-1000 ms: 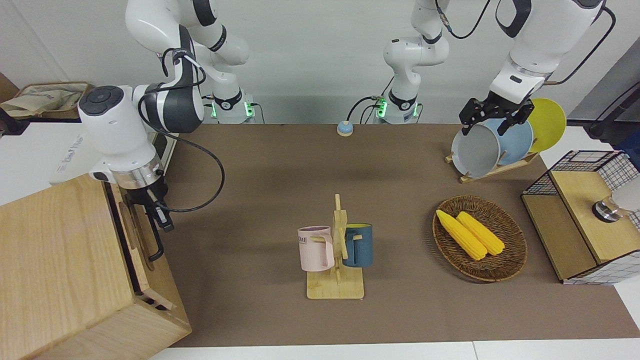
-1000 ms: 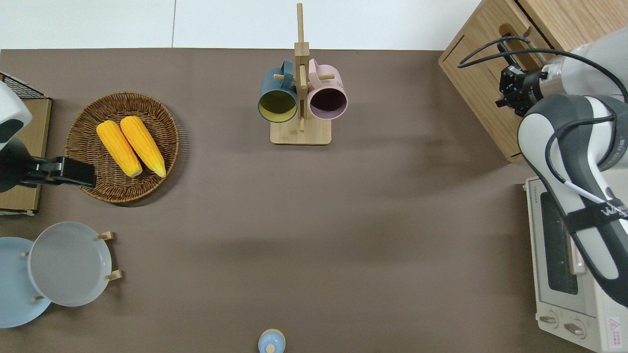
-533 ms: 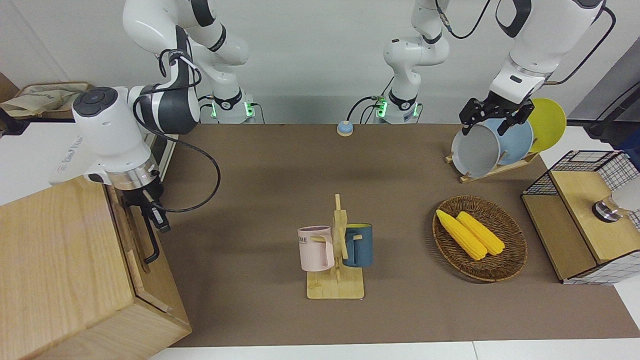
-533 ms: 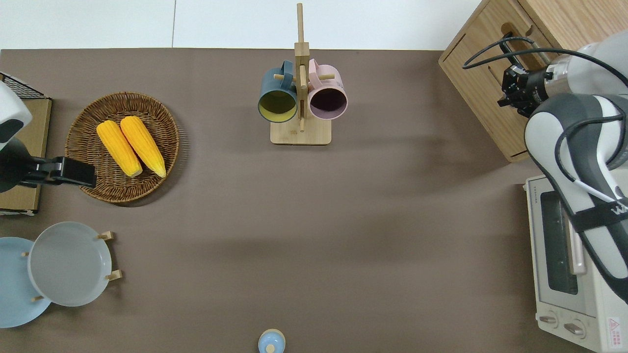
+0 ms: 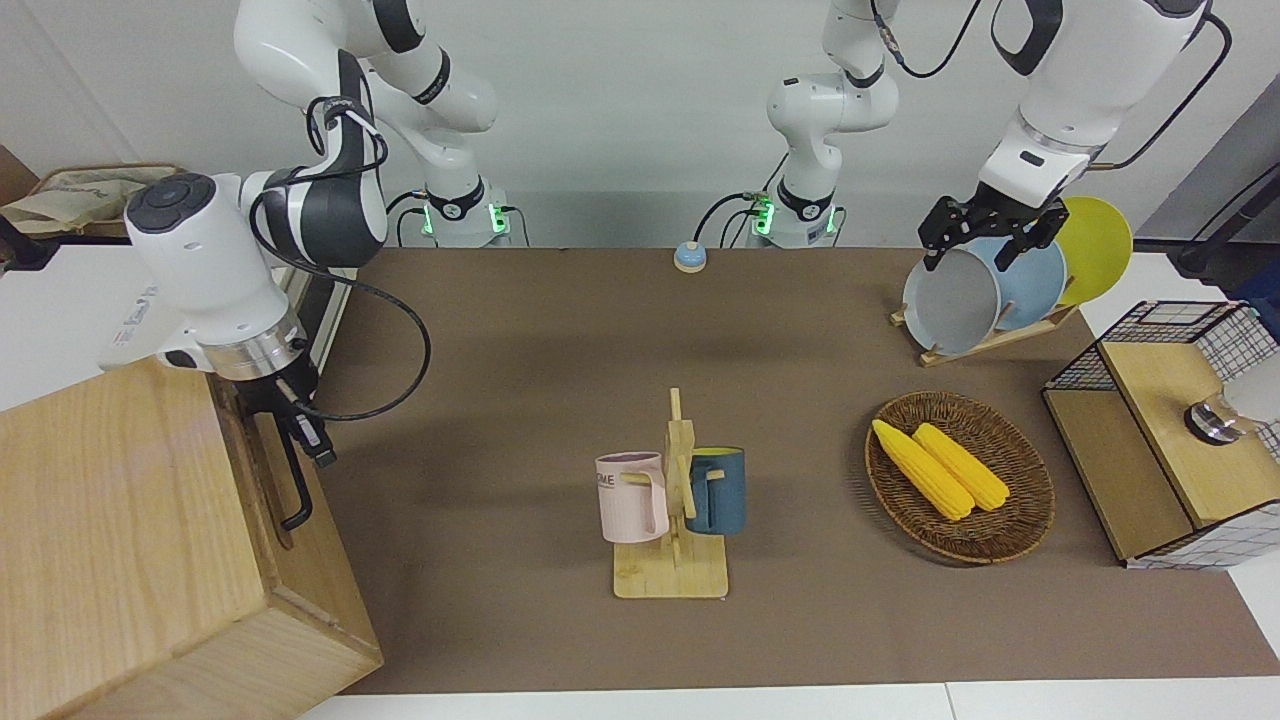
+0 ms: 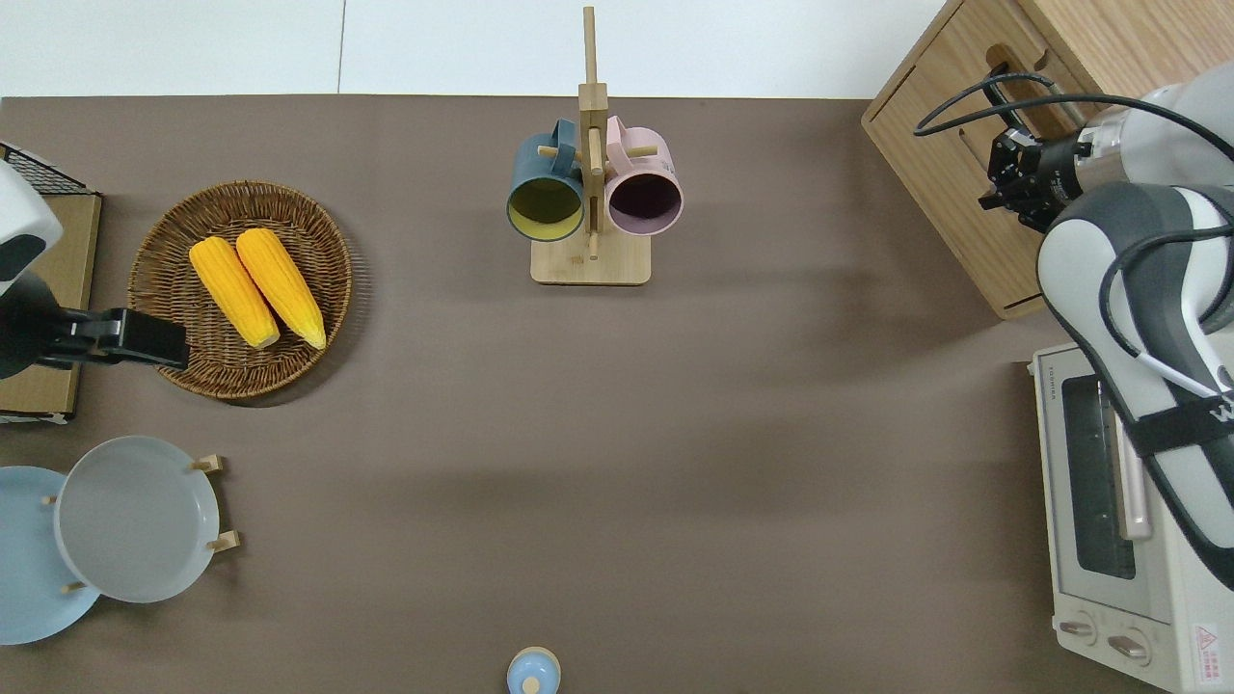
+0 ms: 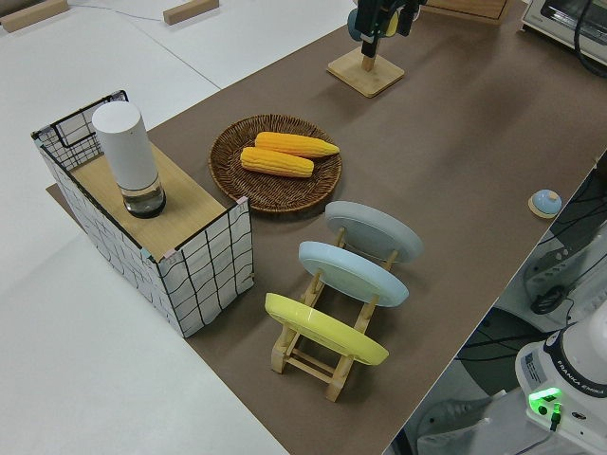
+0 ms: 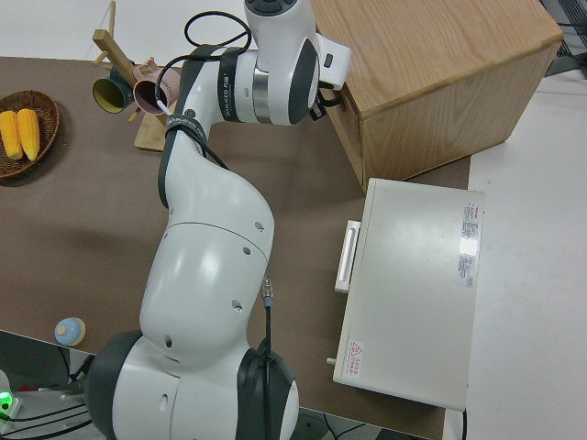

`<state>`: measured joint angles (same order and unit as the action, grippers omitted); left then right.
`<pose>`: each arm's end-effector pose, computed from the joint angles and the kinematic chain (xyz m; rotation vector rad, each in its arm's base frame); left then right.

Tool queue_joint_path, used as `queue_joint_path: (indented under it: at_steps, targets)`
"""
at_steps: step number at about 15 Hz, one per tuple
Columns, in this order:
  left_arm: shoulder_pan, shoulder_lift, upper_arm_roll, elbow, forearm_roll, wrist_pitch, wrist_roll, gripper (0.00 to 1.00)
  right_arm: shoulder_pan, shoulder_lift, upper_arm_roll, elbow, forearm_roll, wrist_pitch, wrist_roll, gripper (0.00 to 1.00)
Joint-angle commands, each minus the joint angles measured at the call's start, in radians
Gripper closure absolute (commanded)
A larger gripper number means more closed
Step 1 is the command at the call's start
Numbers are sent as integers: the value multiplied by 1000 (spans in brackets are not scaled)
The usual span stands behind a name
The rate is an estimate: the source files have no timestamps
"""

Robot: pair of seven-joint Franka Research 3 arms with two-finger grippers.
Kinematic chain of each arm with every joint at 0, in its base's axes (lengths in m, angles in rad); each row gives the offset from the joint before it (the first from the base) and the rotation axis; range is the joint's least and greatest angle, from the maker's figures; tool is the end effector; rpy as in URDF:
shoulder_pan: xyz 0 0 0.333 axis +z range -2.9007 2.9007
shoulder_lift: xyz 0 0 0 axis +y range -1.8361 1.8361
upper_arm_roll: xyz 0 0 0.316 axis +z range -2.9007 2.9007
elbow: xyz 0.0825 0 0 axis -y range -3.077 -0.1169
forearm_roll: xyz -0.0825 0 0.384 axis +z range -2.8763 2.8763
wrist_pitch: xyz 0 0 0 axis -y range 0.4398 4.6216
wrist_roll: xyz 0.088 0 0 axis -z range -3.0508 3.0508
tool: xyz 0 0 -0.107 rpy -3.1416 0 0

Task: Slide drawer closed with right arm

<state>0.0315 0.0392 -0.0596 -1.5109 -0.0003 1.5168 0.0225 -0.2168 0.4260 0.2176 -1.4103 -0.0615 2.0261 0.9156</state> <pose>0.5612 -0.0151 0.6261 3.1376 -0.0794 -0.0522 0.7028 -0.0297 0.4825 -2.7023 1.3407 -0.2513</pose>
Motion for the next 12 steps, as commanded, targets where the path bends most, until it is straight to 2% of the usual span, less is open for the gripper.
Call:
queue_joint_path:
  at_steps: [1, 5, 8, 10, 12]
  targets:
    - [4, 11, -6, 26, 17, -20, 10, 7, -16, 31, 8, 42, -14, 16, -40, 1000]
    - [4, 11, -6, 24, 17, -20, 10, 7, 25, 13, 8, 31, -12, -15, -44, 1000]
    - [4, 11, -6, 26, 17, -20, 10, 7, 65, -25, 6, 31, 2, -136, -154, 1000]
    - [4, 11, -6, 26, 17, -20, 10, 7, 88, -47, 6, 31, 2, -248, -248, 1000]
    - [4, 11, -6, 24, 17, -20, 10, 7, 143, -71, -13, 28, 5, -303, -317, 1000]
